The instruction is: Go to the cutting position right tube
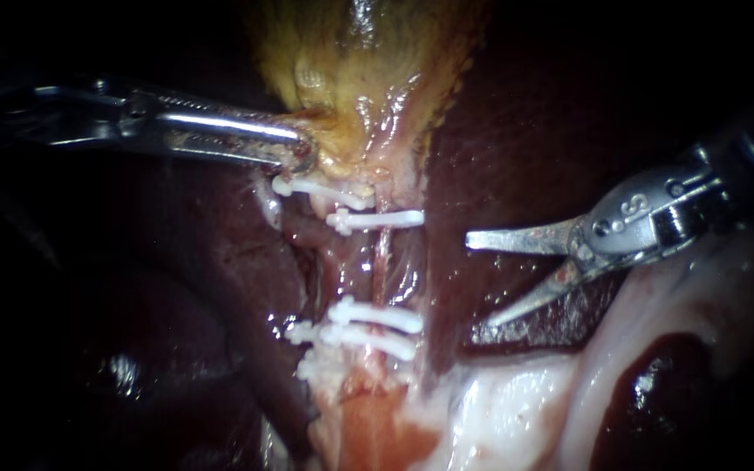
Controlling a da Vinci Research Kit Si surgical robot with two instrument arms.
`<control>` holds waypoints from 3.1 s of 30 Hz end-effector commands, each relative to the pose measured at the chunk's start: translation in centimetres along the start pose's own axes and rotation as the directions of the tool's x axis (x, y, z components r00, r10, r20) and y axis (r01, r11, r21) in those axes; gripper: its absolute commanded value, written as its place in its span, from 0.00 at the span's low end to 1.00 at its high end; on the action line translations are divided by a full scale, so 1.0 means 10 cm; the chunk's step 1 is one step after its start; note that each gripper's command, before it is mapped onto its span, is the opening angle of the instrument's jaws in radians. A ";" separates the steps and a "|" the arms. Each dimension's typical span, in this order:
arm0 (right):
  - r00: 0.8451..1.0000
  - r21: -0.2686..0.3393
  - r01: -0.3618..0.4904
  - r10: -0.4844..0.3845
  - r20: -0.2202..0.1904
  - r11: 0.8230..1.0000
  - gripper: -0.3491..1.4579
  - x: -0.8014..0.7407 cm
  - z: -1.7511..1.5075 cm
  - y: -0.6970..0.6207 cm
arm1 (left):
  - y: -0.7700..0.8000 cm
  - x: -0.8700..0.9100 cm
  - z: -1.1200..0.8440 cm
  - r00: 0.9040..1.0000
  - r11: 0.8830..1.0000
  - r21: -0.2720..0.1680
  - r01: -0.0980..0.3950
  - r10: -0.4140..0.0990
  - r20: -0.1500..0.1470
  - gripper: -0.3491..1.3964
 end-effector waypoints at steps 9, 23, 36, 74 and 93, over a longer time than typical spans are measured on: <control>1.000 0.000 -0.001 0.001 0.000 1.000 0.99 0.001 0.000 0.000 | 0.002 0.031 -0.042 1.000 1.000 0.010 0.018 -0.018 -0.003 0.00; 1.000 -0.002 -0.004 0.004 -0.006 1.000 0.99 0.004 0.001 0.001 | 0.018 0.063 -0.103 0.999 0.999 0.034 0.014 -0.013 -0.045 0.00; 0.957 0.066 -0.285 0.288 -0.042 0.956 0.99 0.035 0.034 0.015 | 0.018 0.062 -0.105 0.999 0.999 0.036 0.015 -0.013 -0.048 0.00; 0.909 0.317 -0.374 0.412 -0.061 0.872 0.93 0.053 0.177 0.038 | 0.019 0.061 -0.103 0.999 0.999 0.038 0.015 -0.013 -0.049 0.00; 0.872 0.511 -0.297 0.447 -0.199 0.807 0.91 0.108 0.155 0.011 | 0.019 0.061 -0.101 0.999 0.999 0.039 0.014 -0.012 -0.049 0.00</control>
